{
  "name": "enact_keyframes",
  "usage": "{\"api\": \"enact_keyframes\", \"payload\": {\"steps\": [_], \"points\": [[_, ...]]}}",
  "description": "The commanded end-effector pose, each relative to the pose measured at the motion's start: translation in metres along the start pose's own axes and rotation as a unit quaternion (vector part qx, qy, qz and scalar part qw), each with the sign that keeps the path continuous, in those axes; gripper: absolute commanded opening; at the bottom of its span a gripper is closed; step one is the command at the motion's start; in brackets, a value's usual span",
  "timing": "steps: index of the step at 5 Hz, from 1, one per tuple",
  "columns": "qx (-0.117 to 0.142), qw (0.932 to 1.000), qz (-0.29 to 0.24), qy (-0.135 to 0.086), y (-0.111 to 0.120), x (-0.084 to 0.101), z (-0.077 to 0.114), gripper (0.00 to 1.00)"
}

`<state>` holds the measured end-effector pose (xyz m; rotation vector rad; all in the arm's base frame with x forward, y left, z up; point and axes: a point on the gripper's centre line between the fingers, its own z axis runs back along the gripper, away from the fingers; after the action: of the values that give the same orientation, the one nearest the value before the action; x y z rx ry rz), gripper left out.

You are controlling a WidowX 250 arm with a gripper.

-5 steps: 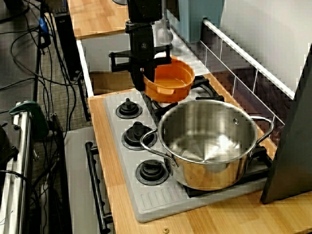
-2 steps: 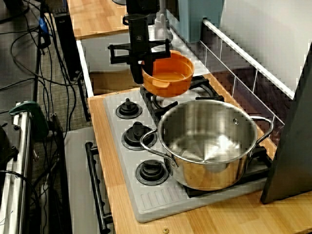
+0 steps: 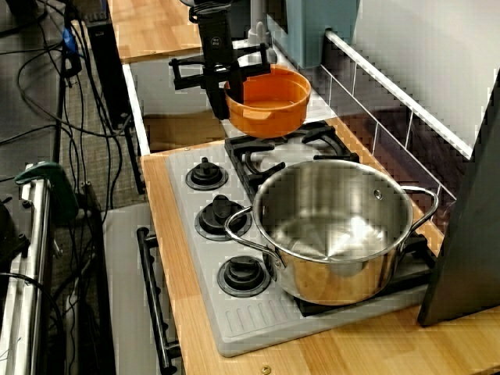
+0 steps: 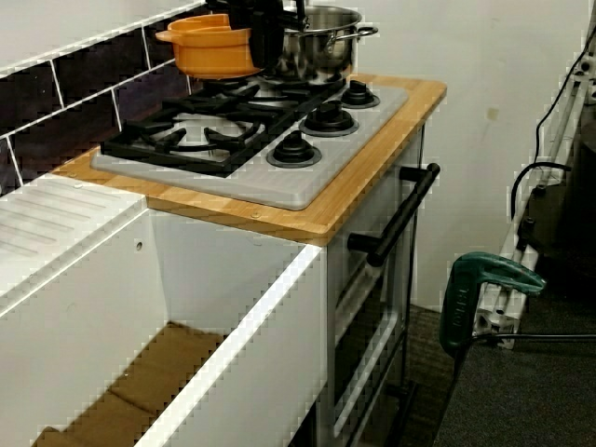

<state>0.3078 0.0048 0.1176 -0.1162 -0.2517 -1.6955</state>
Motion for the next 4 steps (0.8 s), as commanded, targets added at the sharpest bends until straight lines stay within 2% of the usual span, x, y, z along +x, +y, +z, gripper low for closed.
{"api": "enact_keyframes", "payload": {"steps": [1, 3, 4], "points": [[0.036, 0.998, -0.051, 0.008, -0.0052, 0.0016, 0.0218, 0.0], [0.035, 0.9965, -0.073, -0.019, 0.0004, -0.0022, 0.0207, 0.0], [0.021, 0.9943, -0.104, -0.004, 0.0043, -0.0036, 0.0179, 0.0]]}}
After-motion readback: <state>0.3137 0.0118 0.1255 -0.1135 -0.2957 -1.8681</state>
